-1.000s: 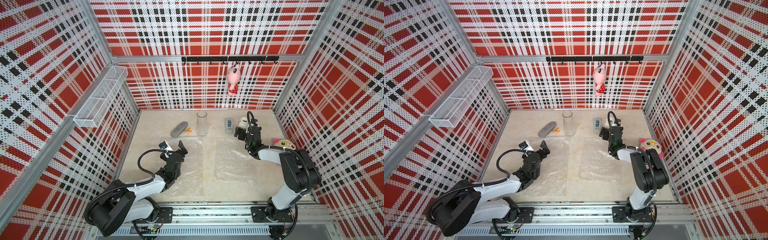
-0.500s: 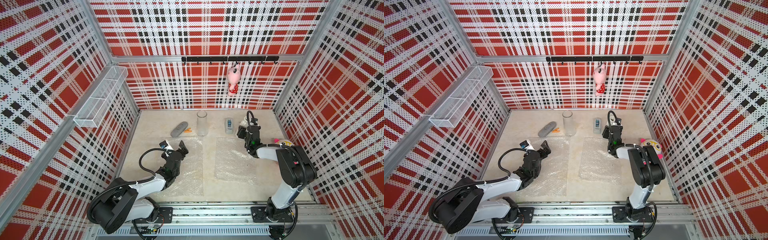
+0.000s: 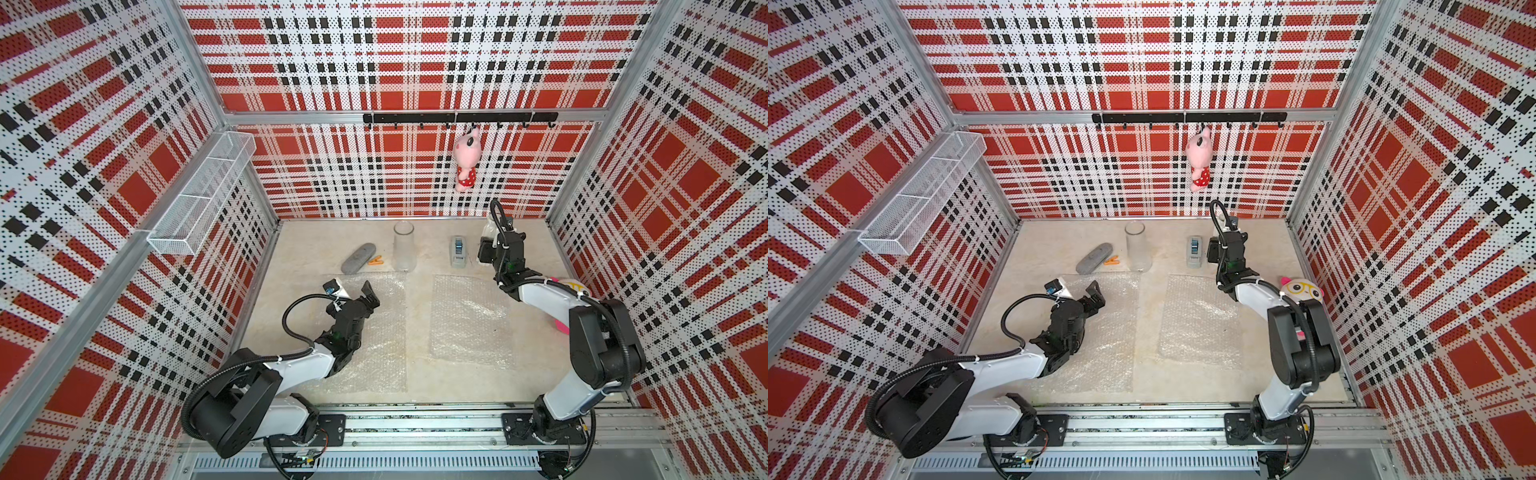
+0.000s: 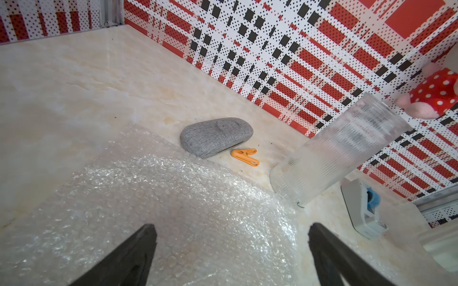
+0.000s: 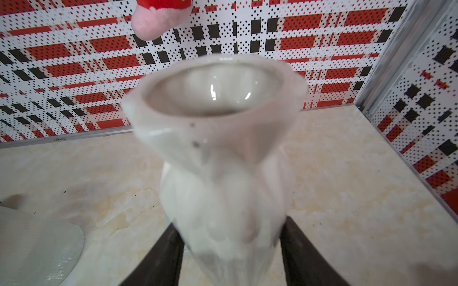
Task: Wrap vases in bubble wrap
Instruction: Pick up the vase from the center of the board.
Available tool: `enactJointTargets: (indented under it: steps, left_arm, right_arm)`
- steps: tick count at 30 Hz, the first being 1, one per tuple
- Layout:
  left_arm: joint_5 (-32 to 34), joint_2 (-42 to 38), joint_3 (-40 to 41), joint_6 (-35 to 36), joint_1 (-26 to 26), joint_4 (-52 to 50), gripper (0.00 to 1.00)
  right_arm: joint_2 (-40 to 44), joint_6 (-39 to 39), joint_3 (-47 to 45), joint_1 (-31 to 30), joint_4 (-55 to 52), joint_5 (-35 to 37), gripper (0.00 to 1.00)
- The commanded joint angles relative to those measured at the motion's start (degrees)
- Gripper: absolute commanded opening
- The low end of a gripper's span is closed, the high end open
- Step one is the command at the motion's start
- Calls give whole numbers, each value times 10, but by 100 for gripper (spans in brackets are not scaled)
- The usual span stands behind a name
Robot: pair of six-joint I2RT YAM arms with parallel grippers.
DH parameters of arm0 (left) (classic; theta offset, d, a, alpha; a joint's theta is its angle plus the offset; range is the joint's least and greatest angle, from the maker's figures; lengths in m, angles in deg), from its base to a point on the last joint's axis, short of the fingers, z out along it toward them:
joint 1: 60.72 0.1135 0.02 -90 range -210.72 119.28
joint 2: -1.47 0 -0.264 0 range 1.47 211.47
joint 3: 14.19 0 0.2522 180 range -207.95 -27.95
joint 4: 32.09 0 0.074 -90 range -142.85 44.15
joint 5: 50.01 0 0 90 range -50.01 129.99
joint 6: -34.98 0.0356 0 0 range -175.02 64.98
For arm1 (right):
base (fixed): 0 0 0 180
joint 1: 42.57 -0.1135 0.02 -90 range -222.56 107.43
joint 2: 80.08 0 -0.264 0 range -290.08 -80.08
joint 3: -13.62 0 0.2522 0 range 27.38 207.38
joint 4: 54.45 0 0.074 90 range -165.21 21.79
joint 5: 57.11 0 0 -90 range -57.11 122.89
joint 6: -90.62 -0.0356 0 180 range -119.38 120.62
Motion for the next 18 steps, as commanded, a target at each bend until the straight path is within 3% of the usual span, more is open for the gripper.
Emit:
enactJointTargets:
  steps: [1, 9, 18]
  left_arm:
    - [-39, 13, -21, 10, 2, 4, 99]
    - [-69, 19, -31, 24, -11, 3, 100]
    - [-54, -6, -21, 37, -16, 2, 100]
  right_arm:
    - [57, 29, 56, -1, -129, 20, 25]
    - [147, 40, 94, -6, -434, -21, 24]
    - [108, 57, 53, -91, -557, -24, 20]
